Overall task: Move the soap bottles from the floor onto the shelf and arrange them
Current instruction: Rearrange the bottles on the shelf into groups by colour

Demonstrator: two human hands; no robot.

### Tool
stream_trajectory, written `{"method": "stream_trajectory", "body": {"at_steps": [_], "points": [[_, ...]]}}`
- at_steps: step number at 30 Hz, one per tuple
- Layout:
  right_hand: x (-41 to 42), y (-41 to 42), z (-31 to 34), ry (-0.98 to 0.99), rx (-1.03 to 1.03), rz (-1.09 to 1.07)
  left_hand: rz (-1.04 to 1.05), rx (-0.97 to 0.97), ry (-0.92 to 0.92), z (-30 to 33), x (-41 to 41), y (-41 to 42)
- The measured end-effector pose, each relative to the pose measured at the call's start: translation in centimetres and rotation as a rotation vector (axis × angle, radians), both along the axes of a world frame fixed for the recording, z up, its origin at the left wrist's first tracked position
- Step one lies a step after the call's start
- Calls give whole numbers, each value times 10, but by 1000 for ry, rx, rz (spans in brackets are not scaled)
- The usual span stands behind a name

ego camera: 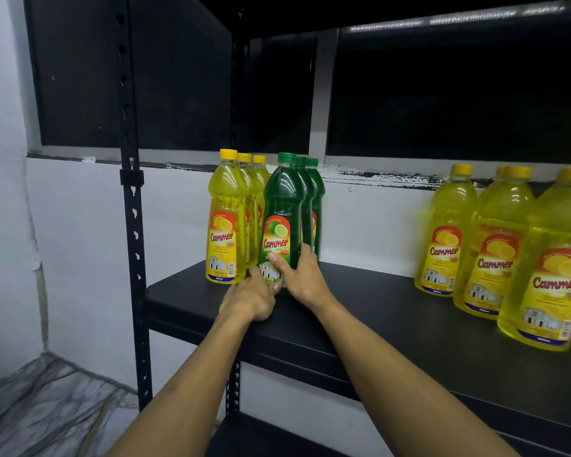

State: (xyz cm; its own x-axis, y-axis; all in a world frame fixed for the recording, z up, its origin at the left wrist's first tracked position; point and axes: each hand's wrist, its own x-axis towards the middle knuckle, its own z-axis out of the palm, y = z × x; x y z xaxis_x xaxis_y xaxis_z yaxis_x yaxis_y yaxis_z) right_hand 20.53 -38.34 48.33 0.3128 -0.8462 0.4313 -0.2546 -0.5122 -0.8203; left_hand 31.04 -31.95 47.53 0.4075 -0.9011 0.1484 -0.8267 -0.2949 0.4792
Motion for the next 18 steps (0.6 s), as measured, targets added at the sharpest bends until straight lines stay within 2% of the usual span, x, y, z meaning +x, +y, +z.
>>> {"method": "stream_trajectory", "body": {"at_steps": [12, 18], "points": [[-2, -32, -25, -8, 67, 75, 17, -5, -27, 7, -13, 14], [-24, 25, 0, 216, 26, -40, 15, -34, 20, 7, -9, 21]]}}
